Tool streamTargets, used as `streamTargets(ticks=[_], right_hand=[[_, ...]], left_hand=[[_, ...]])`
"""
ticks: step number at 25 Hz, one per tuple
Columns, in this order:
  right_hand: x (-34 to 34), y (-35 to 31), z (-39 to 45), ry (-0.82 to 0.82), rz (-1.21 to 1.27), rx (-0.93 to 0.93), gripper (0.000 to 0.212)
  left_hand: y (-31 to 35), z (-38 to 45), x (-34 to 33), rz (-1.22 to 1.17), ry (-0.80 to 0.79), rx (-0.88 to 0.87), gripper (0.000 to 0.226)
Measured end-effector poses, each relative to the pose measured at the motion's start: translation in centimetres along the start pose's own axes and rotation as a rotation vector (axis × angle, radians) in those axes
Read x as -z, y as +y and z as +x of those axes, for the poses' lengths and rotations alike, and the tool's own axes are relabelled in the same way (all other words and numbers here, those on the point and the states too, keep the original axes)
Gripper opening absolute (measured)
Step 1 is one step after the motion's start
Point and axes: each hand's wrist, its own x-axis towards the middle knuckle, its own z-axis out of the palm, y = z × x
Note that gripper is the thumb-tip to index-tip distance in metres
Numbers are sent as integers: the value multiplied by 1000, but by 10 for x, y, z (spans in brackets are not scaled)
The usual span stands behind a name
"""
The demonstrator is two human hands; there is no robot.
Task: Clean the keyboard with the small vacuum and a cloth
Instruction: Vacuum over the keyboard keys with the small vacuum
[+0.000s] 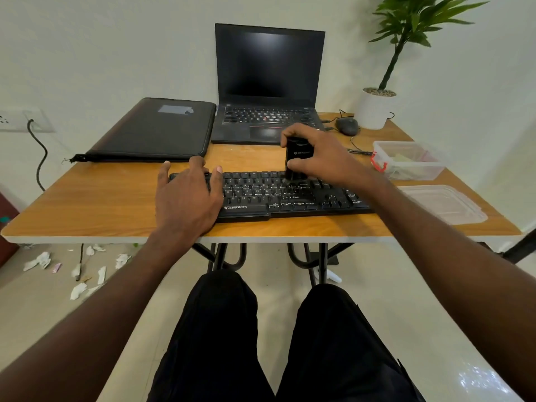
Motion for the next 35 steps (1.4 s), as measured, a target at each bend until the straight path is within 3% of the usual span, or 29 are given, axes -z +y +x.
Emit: streamTargets(ticks=[4,8,11,13,14,16,18,19,22,25,29,31,33,35], right_hand=[[12,0,11,67,-276,-98,32],[1,1,0,49,65,-51,24],[21,15,-1,79,-219,-154,24],[26,19,1,215,-390,-198,26],[23,18,1,287,-348,-183,24],[12,15,-2,337,-40,-123,21],[4,17,-11,269,205,-113,19],[5,21,-16,244,213,-116,20],[23,41,-24,299,61,-144,21],[32,51,-21,387,-163,-148,21],[16,43,-22,293,38,-15,20],[26,48,-20,215,-85,-27,21],[35,51,-14,240,-320,-79,22],[29,48,-17,257,-168,-31,20]], left_hand=[[-2,0,0,23,-3,-11,57],[-2,0,1,21,-18,-24,56],[-3,1,2,38,-34,-36,59],[0,3,7,24,-54,-36,63],[6,5,9,-7,-51,-37,67],[31,9,9,-85,-34,-54,74],[65,10,0,-103,-67,-112,78],[83,9,-7,-91,-112,-144,81],[109,4,-30,2,-244,-202,91],[109,5,-38,61,-259,-193,95],[111,4,-37,84,-231,-190,87],[112,5,-38,84,-228,-192,83],[112,4,-38,91,-235,-186,80],[113,4,-37,96,-237,-191,77]])
